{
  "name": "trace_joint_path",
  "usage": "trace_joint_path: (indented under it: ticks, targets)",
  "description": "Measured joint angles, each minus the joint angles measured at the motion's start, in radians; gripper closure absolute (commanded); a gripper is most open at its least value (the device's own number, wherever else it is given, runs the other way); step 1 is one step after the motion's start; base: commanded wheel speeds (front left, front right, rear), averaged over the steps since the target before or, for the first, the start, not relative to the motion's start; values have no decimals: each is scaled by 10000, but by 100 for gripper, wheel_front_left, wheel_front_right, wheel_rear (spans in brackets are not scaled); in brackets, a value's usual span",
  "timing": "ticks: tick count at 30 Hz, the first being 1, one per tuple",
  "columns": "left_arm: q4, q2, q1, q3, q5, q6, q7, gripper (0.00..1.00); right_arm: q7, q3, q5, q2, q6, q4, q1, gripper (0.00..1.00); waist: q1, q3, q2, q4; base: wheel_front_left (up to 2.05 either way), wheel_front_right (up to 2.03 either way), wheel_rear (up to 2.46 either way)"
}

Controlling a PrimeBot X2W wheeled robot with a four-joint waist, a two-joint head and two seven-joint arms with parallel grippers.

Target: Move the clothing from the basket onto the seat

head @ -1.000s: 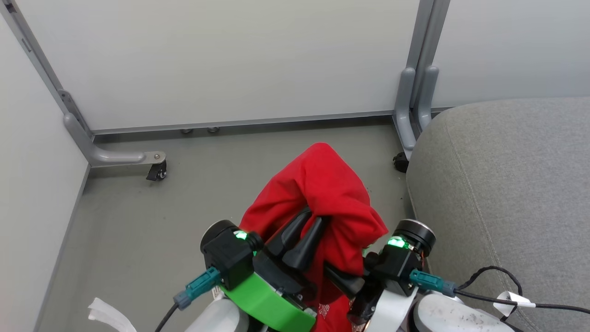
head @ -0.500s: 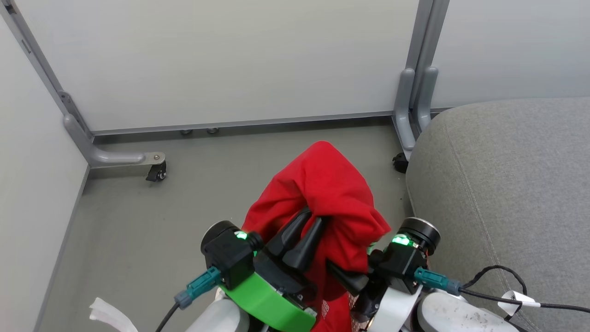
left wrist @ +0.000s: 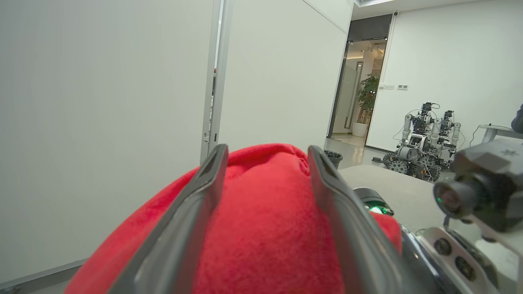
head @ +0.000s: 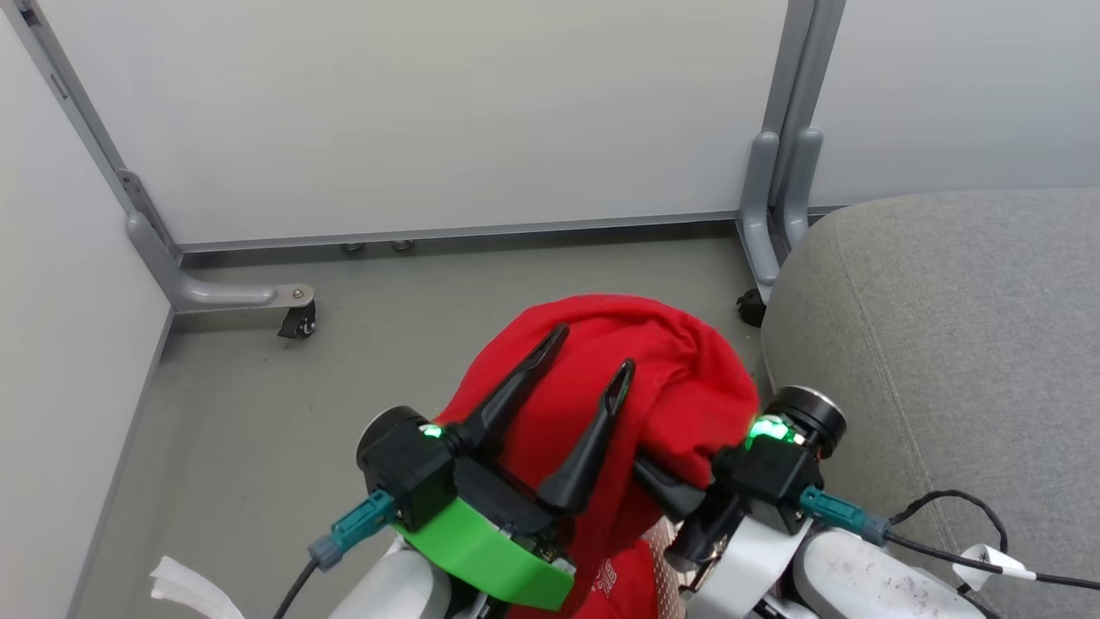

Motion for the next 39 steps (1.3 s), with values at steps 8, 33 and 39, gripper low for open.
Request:
trace_joint_path:
  ticks: [8, 33, 39]
  targets:
    - [79, 33, 409, 857, 359, 0, 0, 0, 0, -1162, -872, 40, 0, -355, 415, 100, 0, -6, 0, 94, 0, 0, 0]
    - [1783, -748, 3436, 4740, 3012, -8, 0, 0, 0, -5386, -2065, 1055, 0, -945, 2822, 100, 0, -131, 0, 411, 0, 0, 0]
    - [1967, -913, 3877, 5133, 3181, -8, 0, 0, 0, -5823, -2105, 1229, 0, -915, 3159, 100, 0, -186, 0, 333, 0, 0, 0]
